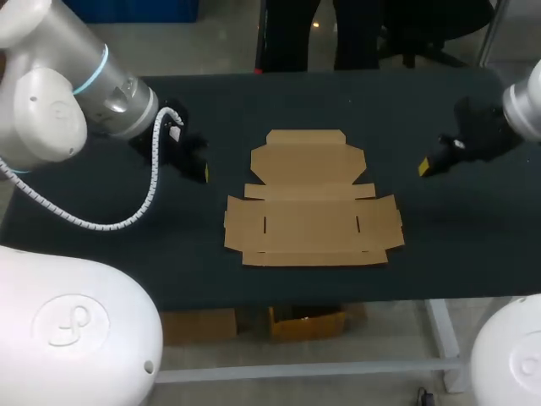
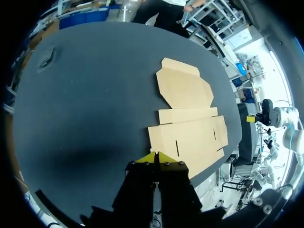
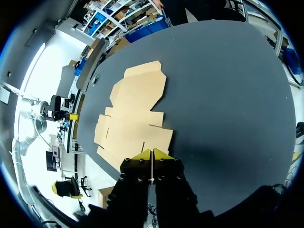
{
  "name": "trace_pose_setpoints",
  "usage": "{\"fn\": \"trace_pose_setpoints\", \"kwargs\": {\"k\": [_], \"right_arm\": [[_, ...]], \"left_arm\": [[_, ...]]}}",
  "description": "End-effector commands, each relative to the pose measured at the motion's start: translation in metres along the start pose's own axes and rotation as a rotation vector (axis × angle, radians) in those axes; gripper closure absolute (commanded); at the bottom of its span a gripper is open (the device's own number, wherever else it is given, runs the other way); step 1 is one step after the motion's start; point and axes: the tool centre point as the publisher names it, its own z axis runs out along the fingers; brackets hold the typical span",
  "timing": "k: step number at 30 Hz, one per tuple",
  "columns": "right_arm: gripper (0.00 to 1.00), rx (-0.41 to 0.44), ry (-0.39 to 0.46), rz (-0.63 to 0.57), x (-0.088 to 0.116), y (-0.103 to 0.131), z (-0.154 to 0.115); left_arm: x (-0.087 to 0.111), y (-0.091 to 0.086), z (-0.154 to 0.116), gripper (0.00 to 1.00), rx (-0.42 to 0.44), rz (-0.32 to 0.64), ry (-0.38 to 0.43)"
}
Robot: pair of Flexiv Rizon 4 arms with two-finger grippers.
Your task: Assemble the packaging by folding the flat box into shape, placing the metal phone stand inside, and closing the box properly
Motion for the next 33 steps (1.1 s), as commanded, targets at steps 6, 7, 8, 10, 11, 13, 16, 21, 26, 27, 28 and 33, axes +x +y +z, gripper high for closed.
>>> {"fn": "trace_pose_setpoints", "kwargs": {"k": [6, 7, 8, 10, 11, 13, 16, 21, 26, 27, 28, 33], "right_arm": [[1.0, -0.001, 0.001, 0.02, -0.0048, -0.0008, -0.0001], [1.0, -0.001, 0.001, 0.02, -0.0048, -0.0008, -0.0001], [1.0, -0.001, 0.001, 0.02, -0.0048, -0.0008, -0.0001], [1.0, -0.001, 0.001, 0.02, -0.0048, -0.0008, -0.0001], [1.0, -0.001, 0.001, 0.02, -0.0048, -0.0008, -0.0001], [1.0, -0.001, 0.001, 0.02, -0.0048, -0.0008, -0.0001], [1.0, -0.001, 0.001, 0.02, -0.0048, -0.0008, -0.0001], [1.0, -0.001, 0.001, 0.02, -0.0048, -0.0008, -0.0001], [1.0, -0.001, 0.001, 0.02, -0.0048, -0.0008, -0.0001], [1.0, -0.001, 0.001, 0.02, -0.0048, -0.0008, -0.0001], [1.0, -0.001, 0.001, 0.02, -0.0048, -0.0008, -0.0001], [1.0, -0.001, 0.001, 0.02, -0.0048, -0.0008, -0.0001]], "left_arm": [[0.0035, -0.0047, -0.0032, 1.0, -0.012, 0.01, -0.007], [0.0035, -0.0047, -0.0032, 1.0, -0.012, 0.01, -0.007], [0.0035, -0.0047, -0.0032, 1.0, -0.012, 0.01, -0.007], [0.0035, -0.0047, -0.0032, 1.0, -0.012, 0.01, -0.007], [0.0035, -0.0047, -0.0032, 1.0, -0.012, 0.01, -0.007], [0.0035, -0.0047, -0.0032, 1.0, -0.012, 0.01, -0.007], [0.0035, -0.0047, -0.0032, 1.0, -0.012, 0.01, -0.007], [0.0035, -0.0047, -0.0032, 1.0, -0.012, 0.01, -0.007], [0.0035, -0.0047, -0.0032, 1.0, -0.012, 0.01, -0.007], [0.0035, -0.0047, -0.0032, 1.0, -0.012, 0.01, -0.007], [0.0035, -0.0047, -0.0032, 1.0, -0.012, 0.01, -0.007], [0.0035, -0.0047, -0.0032, 1.0, -0.012, 0.01, -0.007]]}}
